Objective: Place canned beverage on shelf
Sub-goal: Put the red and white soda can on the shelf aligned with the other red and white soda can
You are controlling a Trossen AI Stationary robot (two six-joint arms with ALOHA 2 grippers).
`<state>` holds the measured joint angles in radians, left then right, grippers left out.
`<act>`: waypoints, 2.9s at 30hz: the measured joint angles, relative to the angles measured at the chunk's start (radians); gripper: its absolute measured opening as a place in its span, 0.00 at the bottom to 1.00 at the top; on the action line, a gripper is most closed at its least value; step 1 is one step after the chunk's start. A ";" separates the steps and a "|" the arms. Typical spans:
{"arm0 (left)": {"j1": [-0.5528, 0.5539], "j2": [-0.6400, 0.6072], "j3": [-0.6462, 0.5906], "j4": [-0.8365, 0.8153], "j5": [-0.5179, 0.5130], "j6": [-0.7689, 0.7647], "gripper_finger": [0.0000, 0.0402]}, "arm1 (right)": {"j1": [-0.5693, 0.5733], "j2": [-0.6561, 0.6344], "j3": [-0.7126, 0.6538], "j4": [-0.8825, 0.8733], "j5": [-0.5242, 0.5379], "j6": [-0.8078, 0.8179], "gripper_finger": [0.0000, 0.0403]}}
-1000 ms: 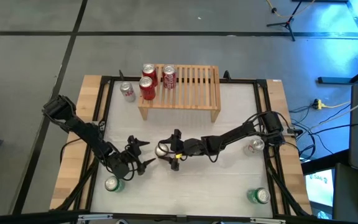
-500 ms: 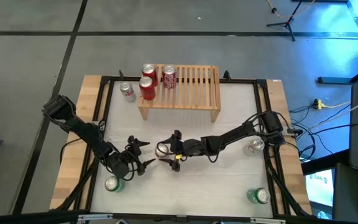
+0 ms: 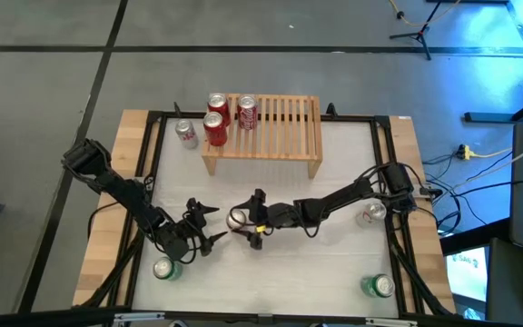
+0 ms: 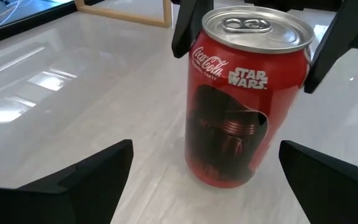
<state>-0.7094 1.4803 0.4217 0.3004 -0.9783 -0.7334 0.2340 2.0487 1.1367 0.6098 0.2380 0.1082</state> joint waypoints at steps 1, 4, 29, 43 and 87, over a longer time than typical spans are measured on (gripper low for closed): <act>0.000 0.000 0.000 0.000 0.000 0.000 0.98 | 0.000 0.000 0.000 0.000 0.010 -0.001 0.89; 0.000 0.000 0.000 0.000 0.000 0.000 0.98 | -0.001 0.000 0.000 -0.001 0.025 -0.003 0.87; 0.000 0.000 0.000 0.007 0.047 0.011 0.98 | 0.023 -0.081 0.008 -0.079 0.026 -0.012 0.70; 0.000 0.000 0.000 0.009 0.083 0.010 0.98 | 0.023 -0.183 0.143 -0.399 0.045 -0.046 0.70; 0.000 0.001 0.001 0.010 0.056 0.004 0.98 | -0.416 -0.392 0.154 -0.436 -0.030 -0.092 0.70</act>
<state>-0.7094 1.4811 0.4225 0.3099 -0.9222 -0.7292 -0.1815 1.6564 1.2907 0.1739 0.2079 0.0161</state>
